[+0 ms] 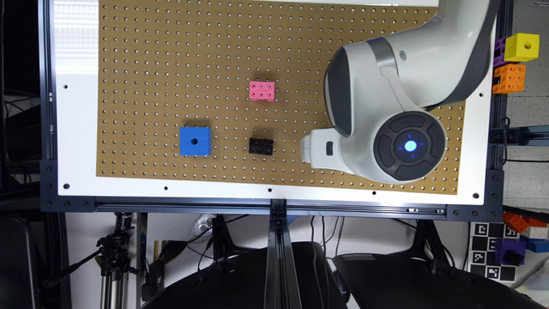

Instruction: Pick up green block.

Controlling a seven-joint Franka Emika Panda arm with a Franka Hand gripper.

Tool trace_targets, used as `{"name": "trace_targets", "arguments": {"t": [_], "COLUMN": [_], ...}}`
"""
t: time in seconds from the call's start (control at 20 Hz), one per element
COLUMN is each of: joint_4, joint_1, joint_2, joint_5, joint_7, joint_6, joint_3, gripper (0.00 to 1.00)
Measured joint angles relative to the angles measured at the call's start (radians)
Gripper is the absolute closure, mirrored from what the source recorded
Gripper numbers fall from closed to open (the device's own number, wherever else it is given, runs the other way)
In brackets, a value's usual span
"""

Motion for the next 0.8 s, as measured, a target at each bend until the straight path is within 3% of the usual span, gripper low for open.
{"name": "trace_targets", "arguments": {"t": [0.2,0.8], "joint_4": [0.0,0.0], "joint_1": [0.0,0.0], "joint_2": [-0.038,-0.063], "joint_5": [0.0,0.0], "joint_7": [0.001,0.002], "joint_6": [-0.042,-0.06], "joint_3": [0.0,0.0], "gripper": [1.0,1.0]}}
